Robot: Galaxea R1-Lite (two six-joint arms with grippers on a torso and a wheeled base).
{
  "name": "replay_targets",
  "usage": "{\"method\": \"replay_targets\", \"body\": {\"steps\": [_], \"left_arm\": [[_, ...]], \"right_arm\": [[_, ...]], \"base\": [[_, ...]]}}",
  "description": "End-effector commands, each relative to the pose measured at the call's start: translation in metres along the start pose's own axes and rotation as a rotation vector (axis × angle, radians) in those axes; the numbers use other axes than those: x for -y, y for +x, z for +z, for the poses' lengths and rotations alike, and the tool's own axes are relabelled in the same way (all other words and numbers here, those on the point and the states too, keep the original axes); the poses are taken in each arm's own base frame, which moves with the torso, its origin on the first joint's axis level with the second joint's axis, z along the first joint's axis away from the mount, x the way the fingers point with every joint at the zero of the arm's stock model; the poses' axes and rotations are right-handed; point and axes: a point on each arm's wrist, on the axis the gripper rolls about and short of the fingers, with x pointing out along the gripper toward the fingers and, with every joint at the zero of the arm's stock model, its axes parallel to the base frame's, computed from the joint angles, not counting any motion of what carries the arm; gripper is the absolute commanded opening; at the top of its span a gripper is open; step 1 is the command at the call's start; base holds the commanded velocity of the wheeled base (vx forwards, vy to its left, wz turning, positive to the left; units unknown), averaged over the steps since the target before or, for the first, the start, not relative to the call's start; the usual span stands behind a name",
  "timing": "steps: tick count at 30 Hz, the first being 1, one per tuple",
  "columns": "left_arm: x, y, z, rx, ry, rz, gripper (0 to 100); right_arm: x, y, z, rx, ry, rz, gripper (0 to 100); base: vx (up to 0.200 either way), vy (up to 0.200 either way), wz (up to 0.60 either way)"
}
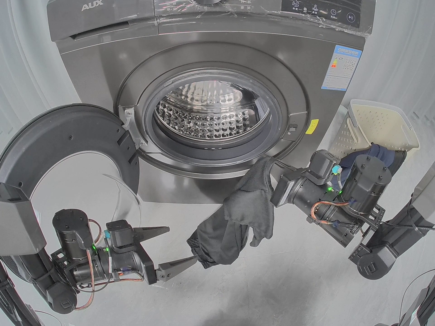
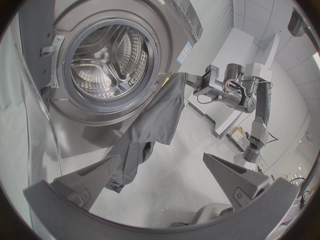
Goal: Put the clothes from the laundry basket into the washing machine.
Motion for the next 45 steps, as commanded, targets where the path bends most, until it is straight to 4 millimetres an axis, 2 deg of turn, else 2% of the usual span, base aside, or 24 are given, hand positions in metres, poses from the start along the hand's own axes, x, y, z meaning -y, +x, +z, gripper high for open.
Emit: {"method": "replay_targets", "body": {"steps": [1,3,5,10,12,13,14,16,20,32,41,42,45], "left_arm": [[-0.004,0.017,0.016,0.073,0.035,-0.014,100],[-0.004,0.022,0.019,0.089,0.043,-0.023,100],[-0.001,0.042,0.029,0.133,0.063,-0.046,100],[0.007,0.073,0.027,0.150,0.073,-0.051,100],[0.007,0.076,0.027,0.151,0.074,-0.049,100],[0.010,0.091,0.027,0.168,0.081,-0.051,100],[0.010,0.093,0.027,0.170,0.081,-0.049,100],[0.014,0.112,0.028,0.192,0.087,-0.040,100],[0.015,0.132,0.028,0.201,0.087,-0.021,100],[0.021,0.161,0.040,0.217,0.081,0.046,100],[0.024,0.168,0.038,0.222,0.078,0.067,100],[0.024,0.168,0.038,0.225,0.078,0.071,0],[0.024,0.167,0.040,0.234,0.077,0.076,0]], "right_arm": [[-0.003,0.000,-0.002,-0.007,0.001,0.009,0],[-0.003,0.000,-0.003,-0.011,0.001,0.007,0],[-0.004,0.001,-0.011,-0.030,0.000,0.002,0],[-0.008,0.004,-0.015,-0.035,-0.002,-0.005,0],[-0.009,0.004,-0.016,-0.039,-0.002,-0.004,0],[-0.010,0.004,-0.016,-0.037,-0.003,0.001,0],[-0.011,0.004,-0.016,-0.036,-0.002,0.003,0],[-0.010,0.005,-0.018,-0.038,-0.003,0.001,0],[-0.011,0.005,-0.018,-0.034,-0.001,0.002,0],[-0.011,0.004,-0.017,-0.031,0.000,0.004,0],[-0.011,0.003,-0.018,-0.035,0.001,0.001,0],[-0.011,0.003,-0.018,-0.035,0.001,0.001,0],[-0.011,0.003,-0.019,-0.037,0.001,0.001,0]], "base": [[0.000,0.000,0.00],[0.000,0.000,0.00],[0.000,0.000,0.00],[0.000,0.000,0.00],[0.000,0.000,0.00],[0.000,0.000,0.00],[0.000,0.000,0.00],[0.000,0.000,0.00],[0.000,0.000,0.00],[0.000,0.000,0.00],[0.000,0.000,0.00],[0.000,0.000,0.00],[0.000,0.000,0.00]]}}
